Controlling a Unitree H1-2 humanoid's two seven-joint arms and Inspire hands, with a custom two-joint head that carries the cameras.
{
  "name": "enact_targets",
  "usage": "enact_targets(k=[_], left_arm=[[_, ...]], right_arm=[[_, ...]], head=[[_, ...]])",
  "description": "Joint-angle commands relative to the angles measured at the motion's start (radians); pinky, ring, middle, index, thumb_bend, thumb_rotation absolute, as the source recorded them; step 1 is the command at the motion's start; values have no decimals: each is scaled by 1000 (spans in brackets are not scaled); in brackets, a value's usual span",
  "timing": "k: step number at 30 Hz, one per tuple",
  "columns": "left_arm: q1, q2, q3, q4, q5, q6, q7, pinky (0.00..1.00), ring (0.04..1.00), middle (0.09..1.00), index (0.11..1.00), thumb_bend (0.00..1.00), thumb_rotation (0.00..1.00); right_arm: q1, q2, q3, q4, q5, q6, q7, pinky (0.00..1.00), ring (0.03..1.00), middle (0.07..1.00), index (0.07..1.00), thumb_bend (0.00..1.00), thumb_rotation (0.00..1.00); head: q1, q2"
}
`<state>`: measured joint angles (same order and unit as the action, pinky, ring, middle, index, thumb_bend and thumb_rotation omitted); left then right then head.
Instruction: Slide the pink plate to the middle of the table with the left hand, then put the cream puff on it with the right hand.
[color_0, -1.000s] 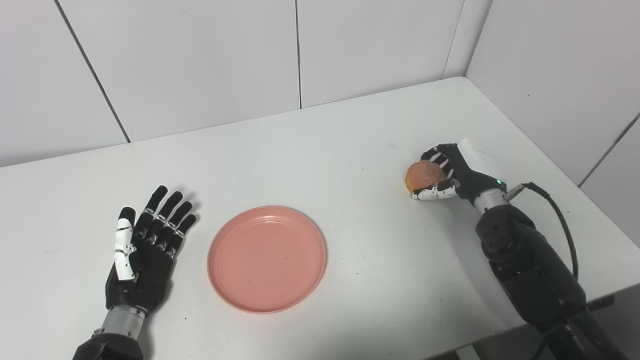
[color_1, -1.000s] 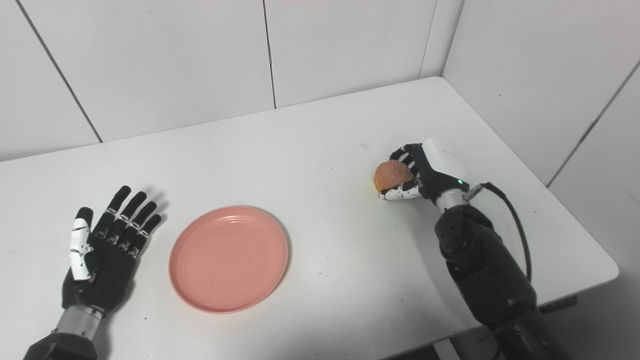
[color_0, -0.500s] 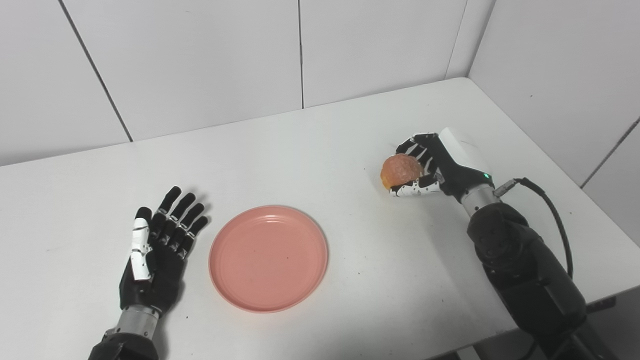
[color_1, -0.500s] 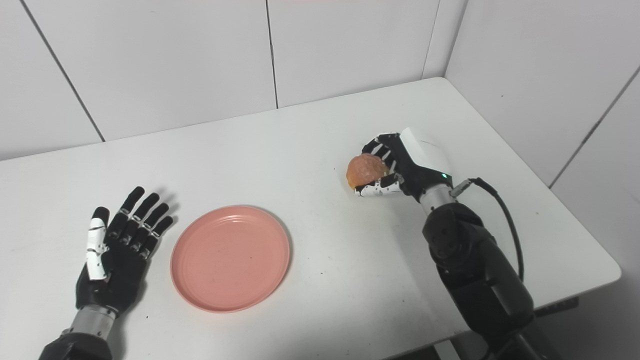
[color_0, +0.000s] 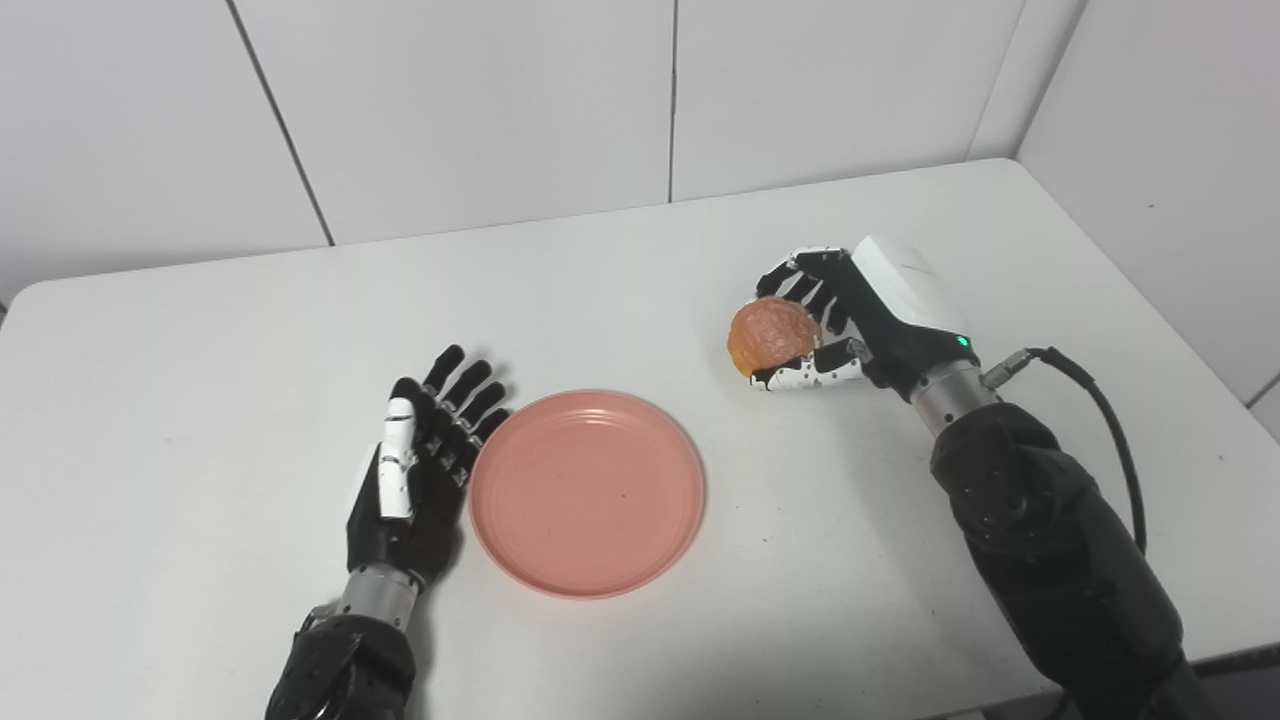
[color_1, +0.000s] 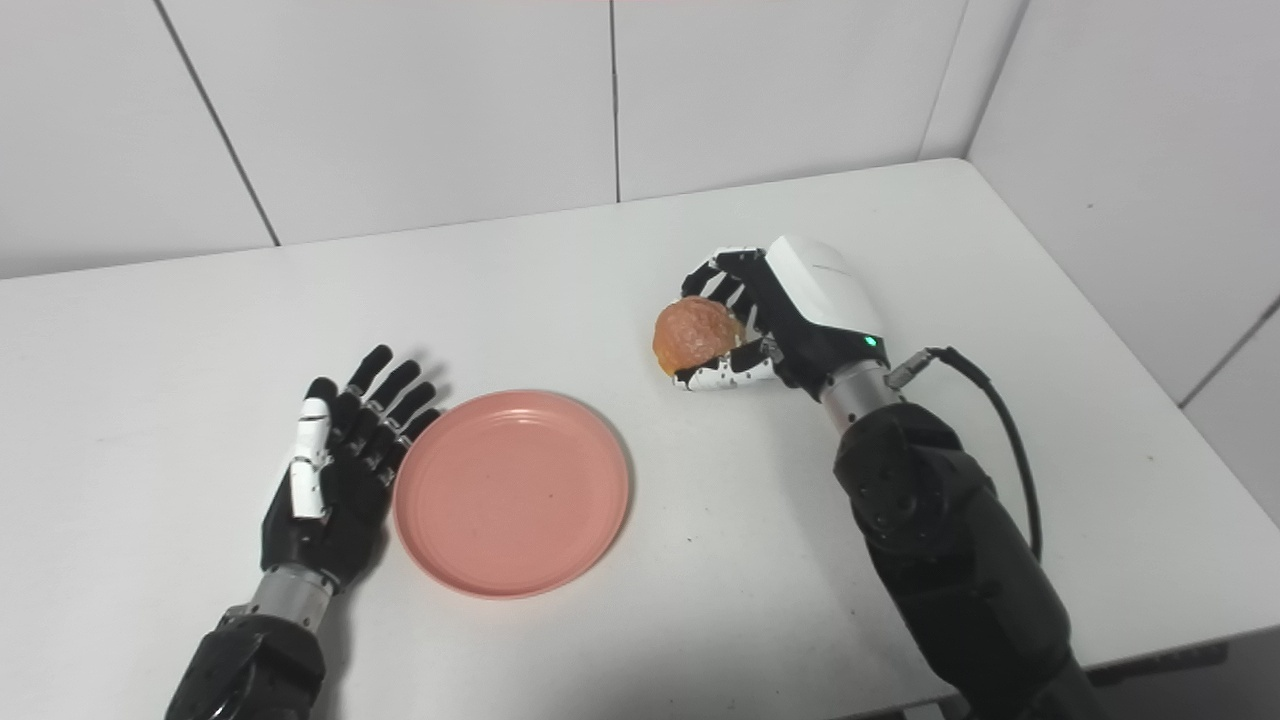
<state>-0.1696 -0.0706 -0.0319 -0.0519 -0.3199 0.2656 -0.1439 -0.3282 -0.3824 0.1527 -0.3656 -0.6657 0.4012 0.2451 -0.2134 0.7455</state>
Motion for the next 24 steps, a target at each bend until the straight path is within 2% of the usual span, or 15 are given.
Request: enact_targets(k=[1, 5, 13, 20, 24], left_arm=[[26, -12, -13, 12, 30, 48, 30, 872, 875, 888, 890, 418, 1000], [23, -30, -26, 9, 52, 48, 46, 873, 873, 885, 882, 421, 1000], [10, -68, -47, 23, 97, 40, 78, 860, 861, 876, 872, 433, 1000], [0, -90, -52, 39, 115, 23, 81, 852, 856, 869, 863, 422, 1000], [-4, -98, -48, 45, 122, 24, 85, 841, 849, 860, 858, 429, 1000]], right_arm=[[-37, -6, 5, -17, -5, -55, -13, 339, 415, 486, 555, 521, 0], [-59, 13, 39, 9, 17, -108, -15, 335, 416, 493, 567, 517, 0], [-90, 56, 96, 49, 20, -151, -13, 325, 407, 482, 555, 532, 0], [-100, 93, 144, 94, 10, -178, -5, 328, 406, 484, 564, 533, 25], [-104, 116, 168, 119, 16, -192, -6, 340, 420, 494, 565, 536, 2]], head=[[18, 3], [68, 10], [198, 26], [255, 33], [266, 35]])
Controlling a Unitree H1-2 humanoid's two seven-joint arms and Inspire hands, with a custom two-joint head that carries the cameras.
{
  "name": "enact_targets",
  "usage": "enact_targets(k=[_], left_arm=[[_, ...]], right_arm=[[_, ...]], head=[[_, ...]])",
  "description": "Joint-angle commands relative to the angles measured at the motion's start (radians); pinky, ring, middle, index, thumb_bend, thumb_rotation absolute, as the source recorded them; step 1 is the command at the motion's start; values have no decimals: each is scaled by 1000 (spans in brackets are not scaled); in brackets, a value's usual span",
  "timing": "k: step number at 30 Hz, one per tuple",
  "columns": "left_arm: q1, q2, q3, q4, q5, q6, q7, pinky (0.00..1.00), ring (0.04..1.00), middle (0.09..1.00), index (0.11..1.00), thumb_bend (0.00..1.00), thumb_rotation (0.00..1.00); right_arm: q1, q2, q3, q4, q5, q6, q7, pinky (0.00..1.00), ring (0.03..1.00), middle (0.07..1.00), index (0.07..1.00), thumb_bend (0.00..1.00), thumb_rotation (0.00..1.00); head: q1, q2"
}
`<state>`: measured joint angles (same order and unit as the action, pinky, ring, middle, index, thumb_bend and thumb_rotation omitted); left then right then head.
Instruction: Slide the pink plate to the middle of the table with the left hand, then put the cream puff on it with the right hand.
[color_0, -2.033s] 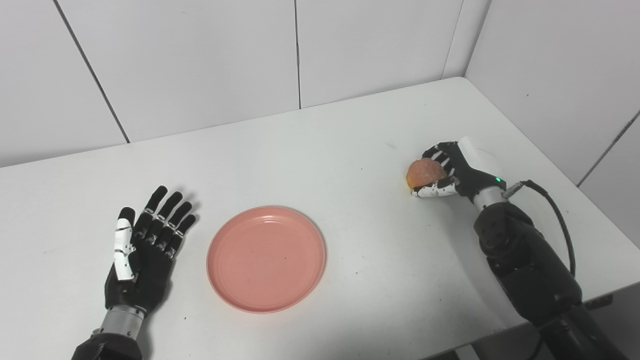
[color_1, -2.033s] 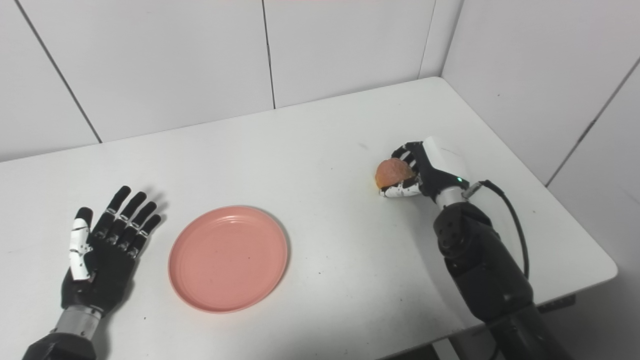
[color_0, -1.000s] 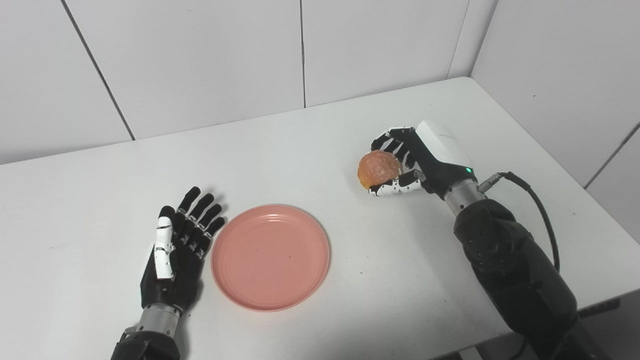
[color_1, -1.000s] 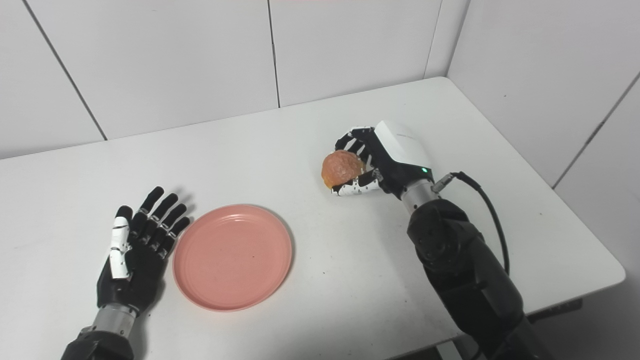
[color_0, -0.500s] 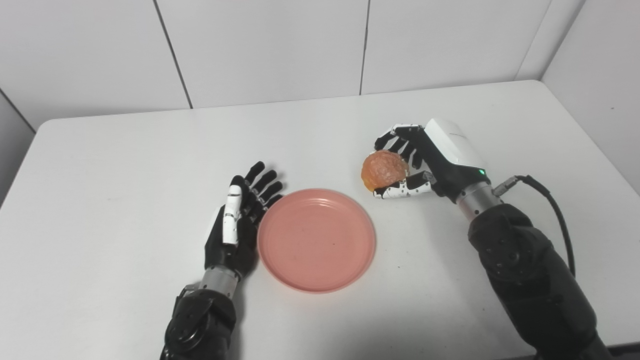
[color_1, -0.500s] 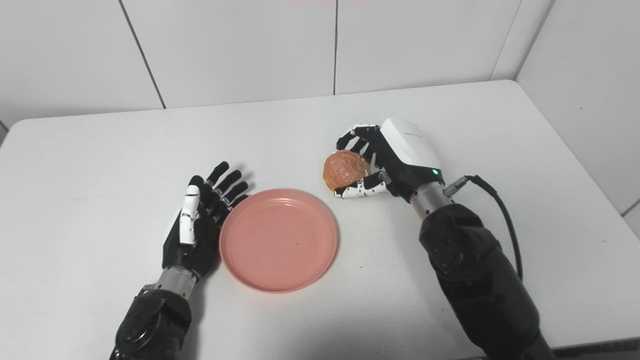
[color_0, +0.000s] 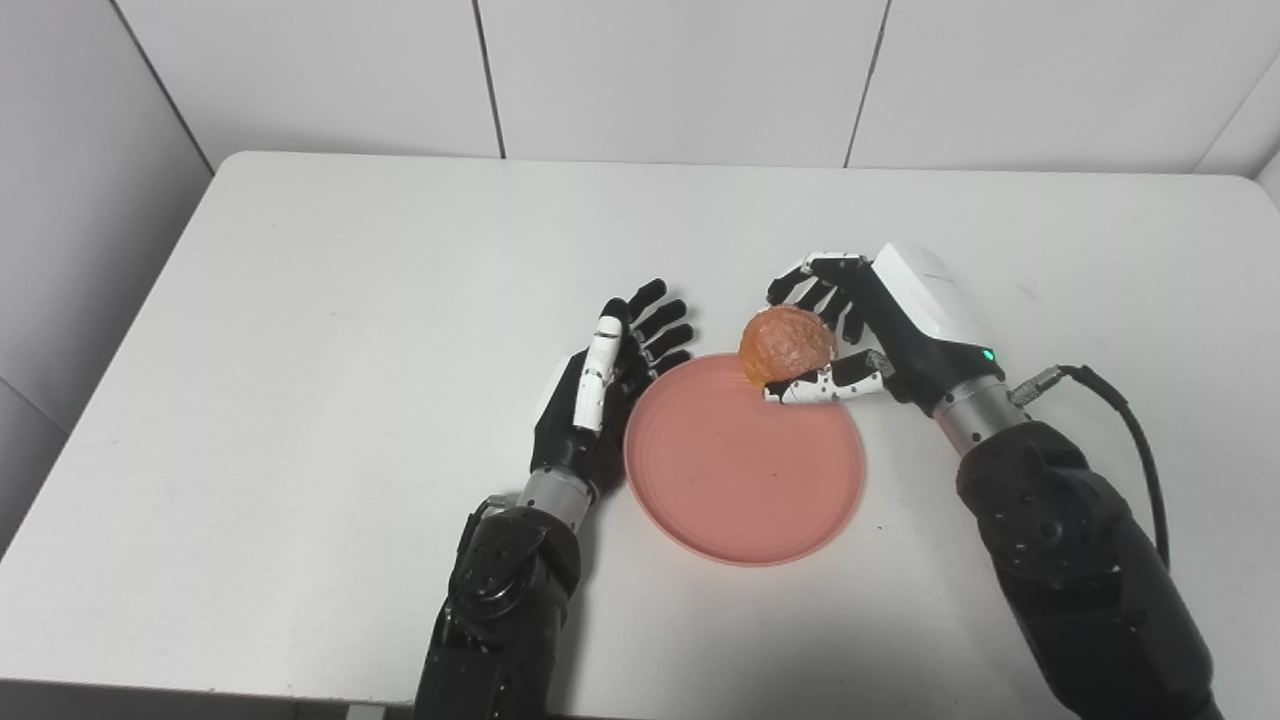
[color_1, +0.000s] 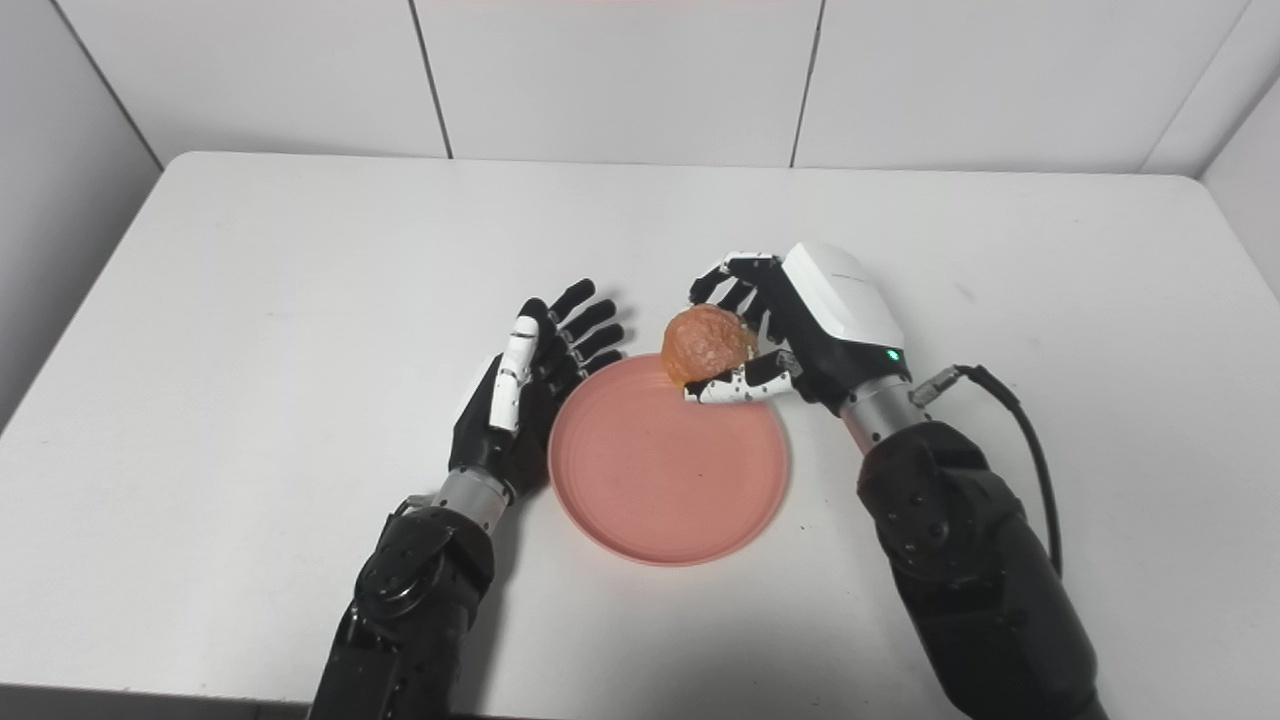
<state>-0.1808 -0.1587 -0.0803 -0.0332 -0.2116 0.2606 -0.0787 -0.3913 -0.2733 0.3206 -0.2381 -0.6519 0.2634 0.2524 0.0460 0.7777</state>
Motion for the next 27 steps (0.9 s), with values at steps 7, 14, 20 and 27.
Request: enact_targets(k=[7, 14, 20, 27], left_arm=[[-2, -14, 2, 27, 22, 37, 34, 840, 847, 859, 858, 433, 1000], [-4, -12, 8, 27, 16, 33, 31, 838, 852, 859, 848, 418, 1000], [-5, -9, 17, 24, 10, 38, 31, 831, 850, 856, 848, 419, 1000], [-3, 0, 24, 21, 9, 38, 27, 832, 854, 855, 849, 416, 1000]], right_arm=[[-43, 44, 48, 15, -20, -59, -6, 378, 446, 512, 567, 541, 21], [-25, 57, 90, 39, -28, -105, -22, 318, 389, 478, 522, 524, 75], [-7, 74, 95, 56, -33, -125, -31, 269, 341, 438, 489, 502, 126], [16, 78, 90, 45, -38, -129, -25, 250, 322, 421, 489, 503, 121]], head=[[6, 6], [-13, 10], [-44, 12], [-69, 13]])
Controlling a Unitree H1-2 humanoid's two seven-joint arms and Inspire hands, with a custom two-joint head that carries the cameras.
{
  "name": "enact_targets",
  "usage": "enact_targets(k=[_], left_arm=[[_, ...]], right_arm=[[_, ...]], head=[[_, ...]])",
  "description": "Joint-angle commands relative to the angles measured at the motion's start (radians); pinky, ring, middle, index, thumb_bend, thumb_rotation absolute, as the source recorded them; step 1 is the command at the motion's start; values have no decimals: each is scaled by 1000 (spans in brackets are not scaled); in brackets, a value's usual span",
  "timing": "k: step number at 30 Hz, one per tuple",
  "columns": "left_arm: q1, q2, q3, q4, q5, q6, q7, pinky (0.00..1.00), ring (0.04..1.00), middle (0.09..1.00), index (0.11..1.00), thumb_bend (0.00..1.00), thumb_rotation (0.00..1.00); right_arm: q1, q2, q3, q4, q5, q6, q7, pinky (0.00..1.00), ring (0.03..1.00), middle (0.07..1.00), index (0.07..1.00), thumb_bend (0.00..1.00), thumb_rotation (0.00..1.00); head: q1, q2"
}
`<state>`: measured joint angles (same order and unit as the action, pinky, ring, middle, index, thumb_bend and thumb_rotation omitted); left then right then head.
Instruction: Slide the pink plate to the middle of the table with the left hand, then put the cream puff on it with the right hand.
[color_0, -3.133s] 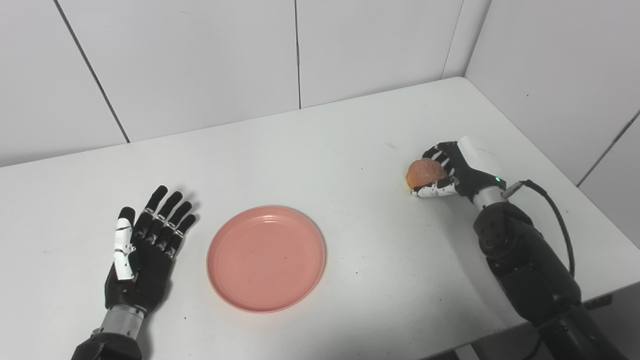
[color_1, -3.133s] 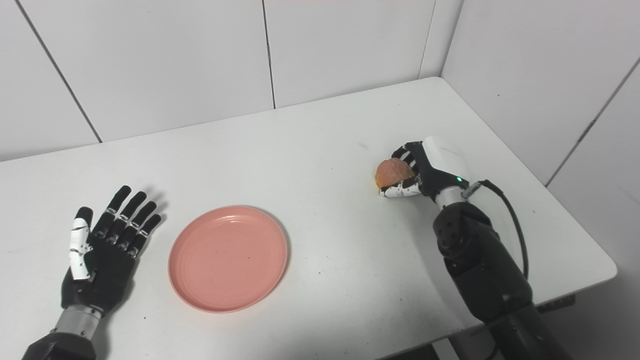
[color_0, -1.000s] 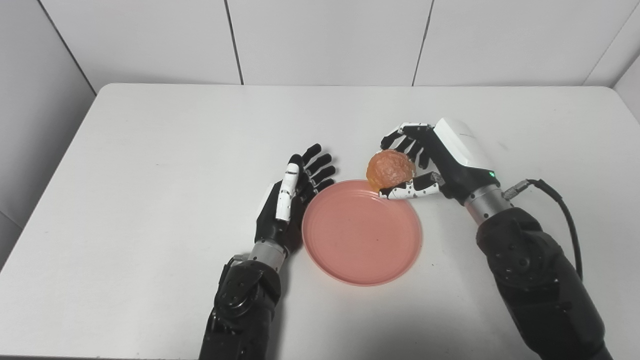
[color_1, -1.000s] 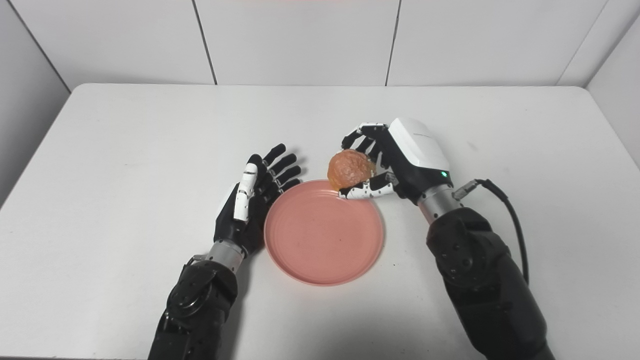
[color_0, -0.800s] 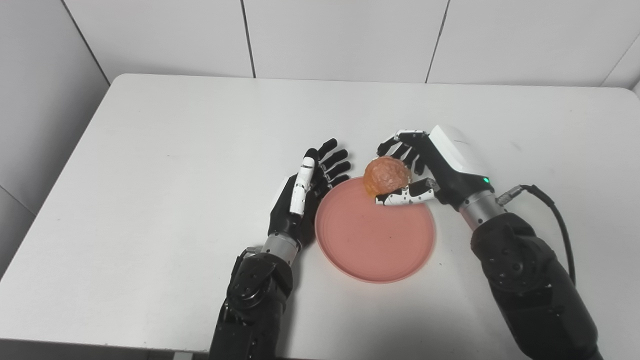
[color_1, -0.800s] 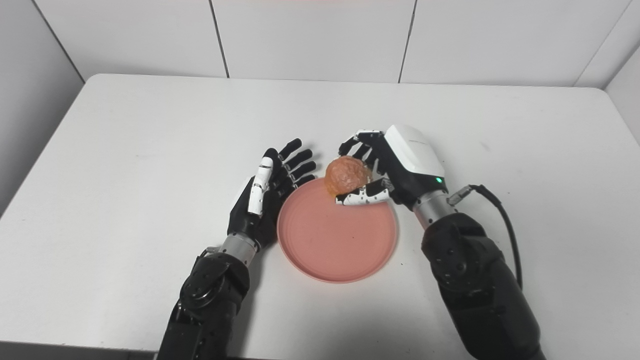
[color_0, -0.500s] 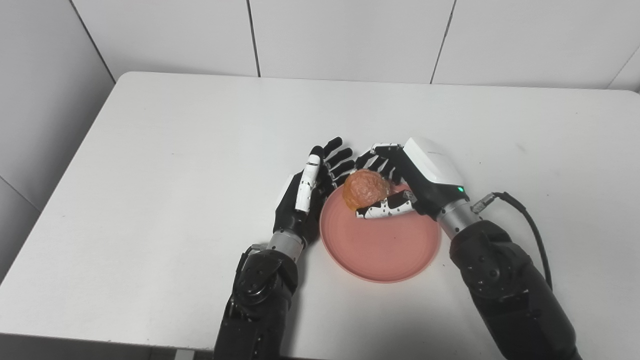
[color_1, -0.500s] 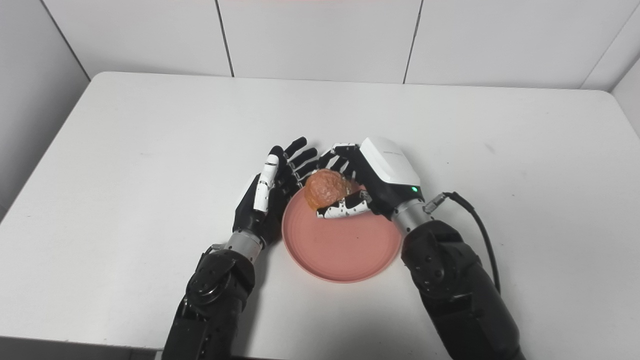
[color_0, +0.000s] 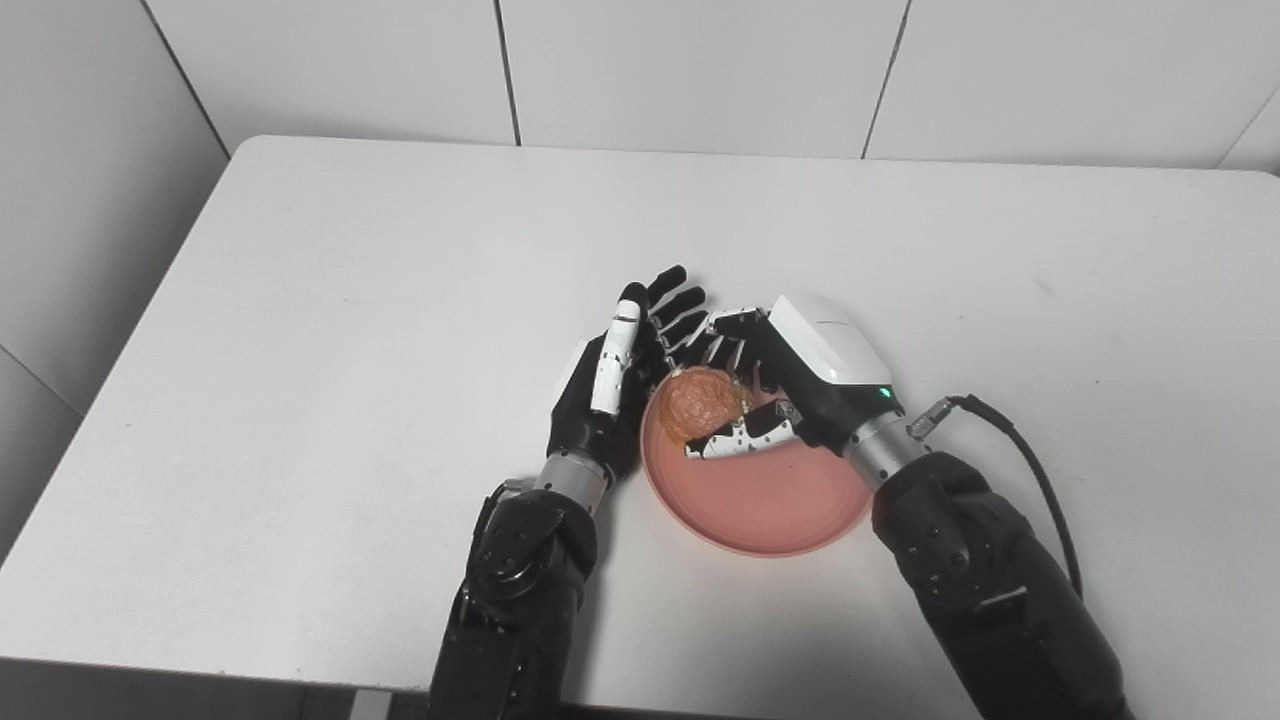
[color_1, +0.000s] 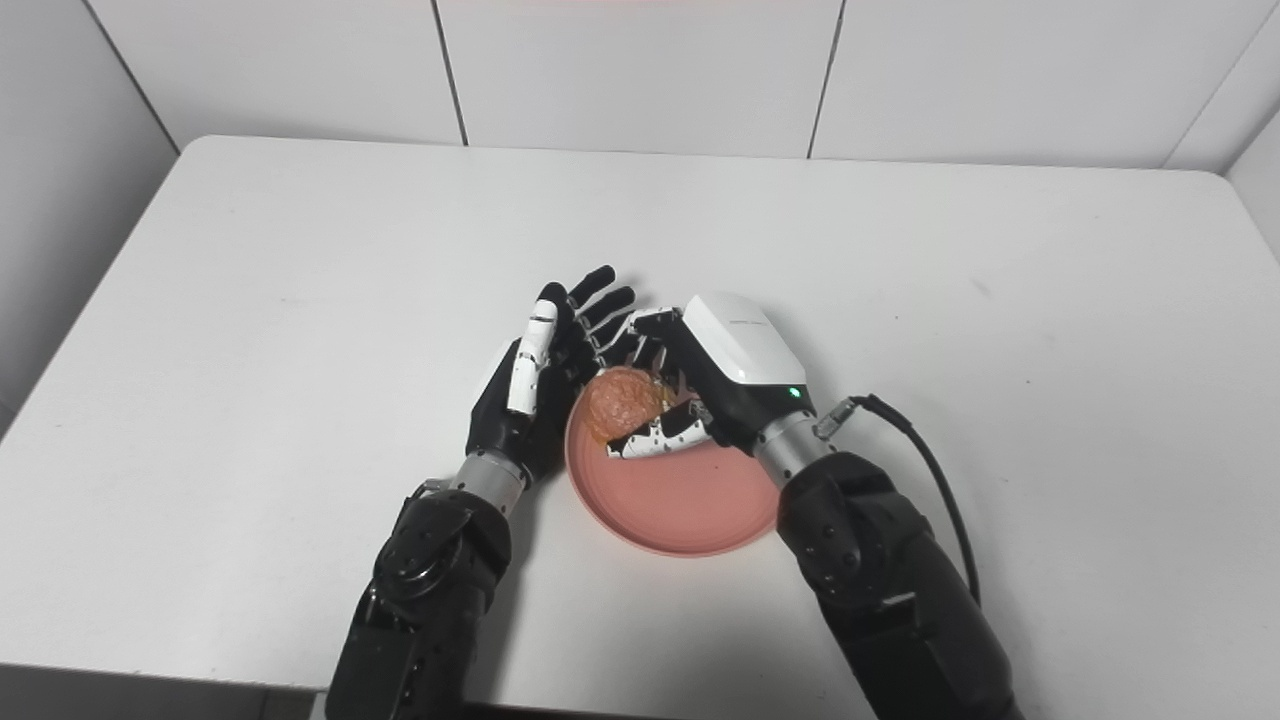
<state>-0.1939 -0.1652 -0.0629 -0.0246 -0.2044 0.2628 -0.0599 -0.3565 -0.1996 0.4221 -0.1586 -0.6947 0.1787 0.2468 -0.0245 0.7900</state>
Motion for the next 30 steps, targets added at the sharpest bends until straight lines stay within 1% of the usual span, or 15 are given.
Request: enact_targets(k=[1, 9, 15, 22, 27, 30], left_arm=[[10, 9, 6, 12, 4, 36, 7, 831, 852, 853, 850, 419, 1000], [12, 18, 9, 4, -2, 43, 2, 838, 855, 861, 858, 421, 1000], [14, 27, 9, 4, -3, 38, -6, 841, 857, 866, 865, 431, 1000], [16, 27, 11, -1, -4, 43, -4, 840, 855, 869, 866, 441, 1000], [15, 32, 10, 1, -3, 40, -9, 842, 855, 874, 872, 450, 1000], [14, 31, 14, 2, -7, 39, -11, 843, 853, 874, 872, 449, 1000]], right_arm=[[-15, 2, -14, -38, 6, -46, -20, 261, 331, 428, 489, 503, 120], [-6, -17, -24, -78, -11, -40, -11, 302, 373, 454, 488, 504, 121], [4, -29, -27, -97, -26, -29, 4, 290, 360, 448, 488, 504, 122], [17, -25, -27, -85, -48, -16, 15, 295, 373, 465, 489, 503, 126], [19, -24, -18, -78, -78, 0, 34, 333, 405, 482, 489, 503, 130], [23, -24, -14, -72, -100, -11, 32, 331, 405, 482, 489, 505, 130]], head=[[-4, 1], [-30, 5], [-45, 7], [-56, 8], [-61, 9], [-70, 9]])
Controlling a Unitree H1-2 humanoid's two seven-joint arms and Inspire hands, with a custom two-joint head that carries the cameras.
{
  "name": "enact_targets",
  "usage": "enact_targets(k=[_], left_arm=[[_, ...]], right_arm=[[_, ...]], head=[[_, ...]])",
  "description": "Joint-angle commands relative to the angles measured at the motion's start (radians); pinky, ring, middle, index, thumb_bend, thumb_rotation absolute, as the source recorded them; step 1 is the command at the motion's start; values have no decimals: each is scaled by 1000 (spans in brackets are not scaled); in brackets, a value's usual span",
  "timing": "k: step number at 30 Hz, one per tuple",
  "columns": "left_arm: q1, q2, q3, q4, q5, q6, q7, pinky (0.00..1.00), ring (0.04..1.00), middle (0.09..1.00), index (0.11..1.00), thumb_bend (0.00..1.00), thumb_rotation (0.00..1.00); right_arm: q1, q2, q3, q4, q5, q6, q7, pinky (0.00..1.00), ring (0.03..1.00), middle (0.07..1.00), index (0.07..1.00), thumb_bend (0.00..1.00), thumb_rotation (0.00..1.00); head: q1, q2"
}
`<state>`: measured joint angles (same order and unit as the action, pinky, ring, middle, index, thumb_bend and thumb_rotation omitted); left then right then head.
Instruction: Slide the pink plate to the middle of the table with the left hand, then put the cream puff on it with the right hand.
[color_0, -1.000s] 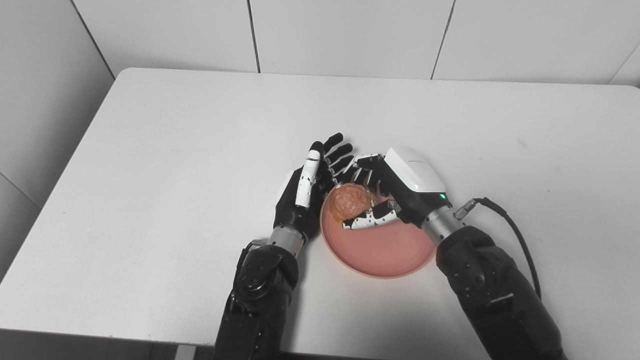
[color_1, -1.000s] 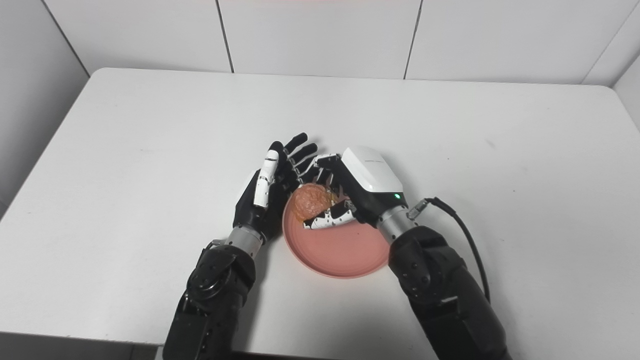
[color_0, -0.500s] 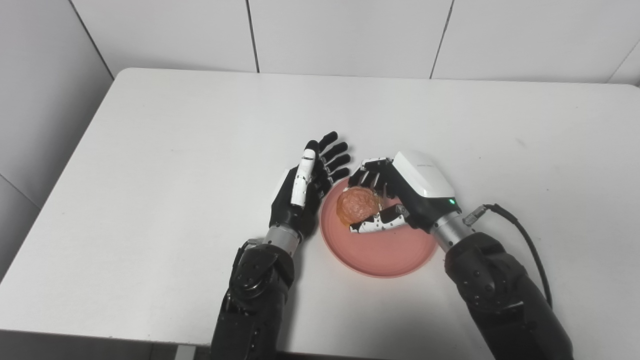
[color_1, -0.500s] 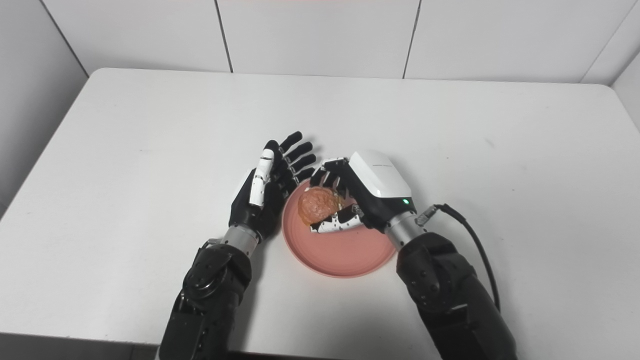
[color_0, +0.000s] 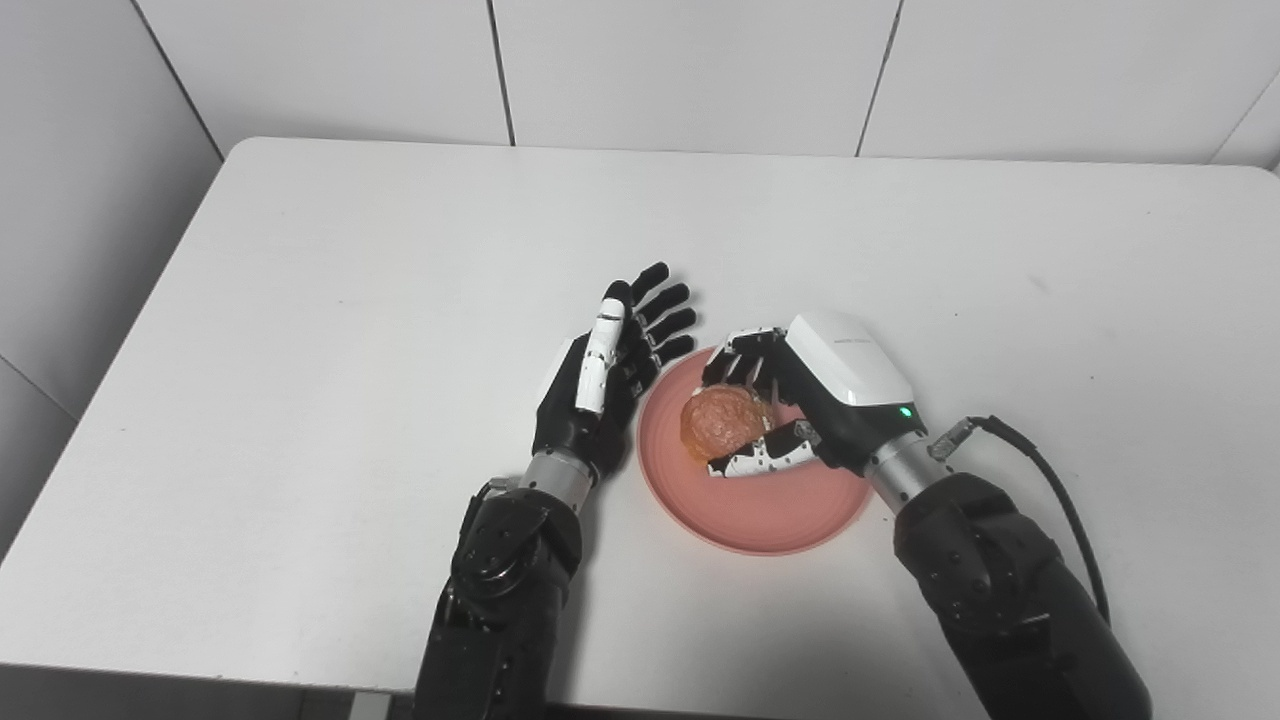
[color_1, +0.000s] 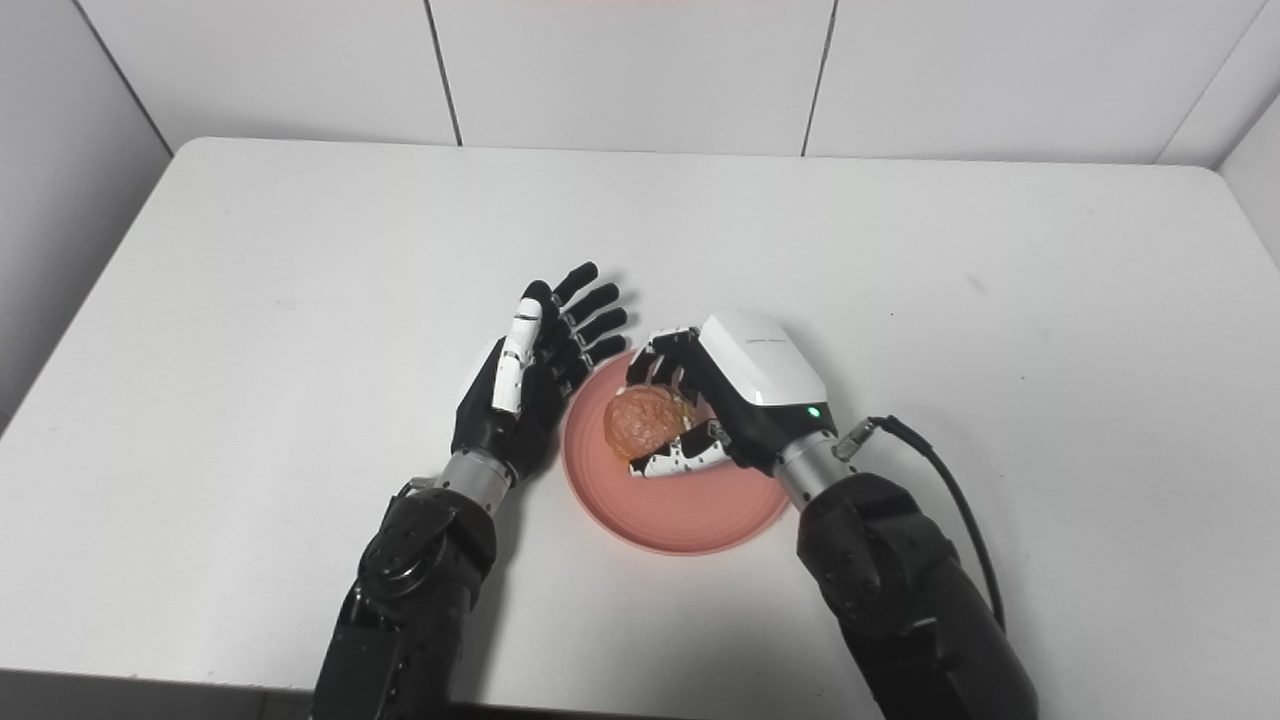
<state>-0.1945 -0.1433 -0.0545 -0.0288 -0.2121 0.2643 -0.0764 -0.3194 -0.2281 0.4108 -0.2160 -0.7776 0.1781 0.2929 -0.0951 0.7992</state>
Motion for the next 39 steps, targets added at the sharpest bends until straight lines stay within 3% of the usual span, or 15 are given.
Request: enact_targets(k=[1, 18, 27, 28, 30, 33, 39], left_arm=[[15, 9, 8, 7, -2, 39, 6, 844, 852, 874, 871, 448, 1000], [16, 11, 11, 7, 0, 37, -2, 838, 853, 870, 870, 437, 1000], [14, 12, 13, 10, -3, 36, -6, 847, 856, 872, 872, 438, 1000], [13, 12, 13, 10, -3, 36, -6, 847, 856, 871, 871, 437, 1000], [14, 12, 13, 10, -1, 36, -3, 847, 855, 869, 870, 436, 1000], [12, 12, 14, 13, 0, 36, -3, 848, 857, 869, 870, 437, 1000], [10, 13, 16, 16, -1, 36, -4, 850, 852, 863, 865, 439, 1000]], right_arm=[[-13, 3, 0, -13, -24, -13, -13, 330, 404, 481, 489, 505, 130], [-2, 0, 12, 3, -81, -12, 10, 313, 388, 462, 489, 507, 134], [-1, -3, 11, -8, -83, -8, 22, 440, 524, 581, 492, 518, 152], [-1, -4, 11, -13, -83, -5, 28, 450, 540, 599, 582, 654, 225], [0, -4, 9, -24, -81, 3, 42, 475, 572, 638, 679, 774, 324], [0, -3, 3, -45, -72, 16, 74, 484, 605, 695, 785, 880, 473], [1, -1, -21, -77, -39, 15, 113, 567, 715, 809, 892, 971, 609]], head=[[1, 0], [-16, -2], [-24, -2], [-25, -2], [-25, -2], [-30, -3], [-33, -5]])
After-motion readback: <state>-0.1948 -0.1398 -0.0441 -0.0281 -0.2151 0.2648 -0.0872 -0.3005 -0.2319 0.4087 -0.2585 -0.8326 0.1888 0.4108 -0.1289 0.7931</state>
